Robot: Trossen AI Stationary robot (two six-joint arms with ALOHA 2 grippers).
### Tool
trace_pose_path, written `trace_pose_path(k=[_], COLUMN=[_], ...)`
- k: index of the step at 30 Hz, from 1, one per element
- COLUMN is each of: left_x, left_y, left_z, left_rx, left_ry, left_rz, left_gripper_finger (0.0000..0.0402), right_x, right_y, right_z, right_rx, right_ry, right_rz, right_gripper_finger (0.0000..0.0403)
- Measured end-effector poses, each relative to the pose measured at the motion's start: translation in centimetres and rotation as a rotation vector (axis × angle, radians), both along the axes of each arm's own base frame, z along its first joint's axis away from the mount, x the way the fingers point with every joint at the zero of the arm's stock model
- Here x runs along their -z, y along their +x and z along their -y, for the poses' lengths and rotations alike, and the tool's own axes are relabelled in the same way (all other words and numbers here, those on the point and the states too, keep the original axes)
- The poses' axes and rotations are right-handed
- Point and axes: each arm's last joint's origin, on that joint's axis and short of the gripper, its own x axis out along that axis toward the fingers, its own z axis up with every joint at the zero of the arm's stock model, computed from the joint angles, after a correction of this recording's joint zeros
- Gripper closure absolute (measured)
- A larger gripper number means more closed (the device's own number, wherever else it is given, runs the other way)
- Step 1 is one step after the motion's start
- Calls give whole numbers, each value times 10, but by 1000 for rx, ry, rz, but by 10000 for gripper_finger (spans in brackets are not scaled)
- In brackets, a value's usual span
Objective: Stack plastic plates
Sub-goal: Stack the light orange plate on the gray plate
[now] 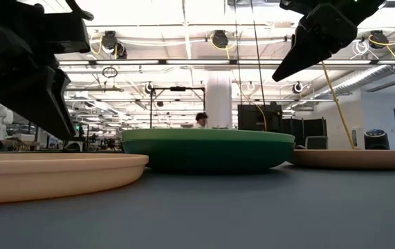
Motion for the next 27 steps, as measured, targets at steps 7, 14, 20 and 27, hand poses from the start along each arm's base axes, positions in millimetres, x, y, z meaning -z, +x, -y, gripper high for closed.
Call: trace_pose_path(k=[7,14,20,27], left_x=[0,0,0,2], left_y=[-1,-1,-1,-3], left_z=[-1,-1,-1,1], left_rx=[-5,-6,-10,-19], left_ry=[26,27,25,12], left_rz=[-6,-7,-5,4], left_gripper_finger=[203,199,199,199], right_x=[0,0,0,0], right_y=[0,0,0,0], right_z=[0,0,0,0], right_rx=[1,1,1,1], right_ry=[1,2,2,2], right_rz=[1,1,1,1], right_gripper_finger=[243,243,243,243])
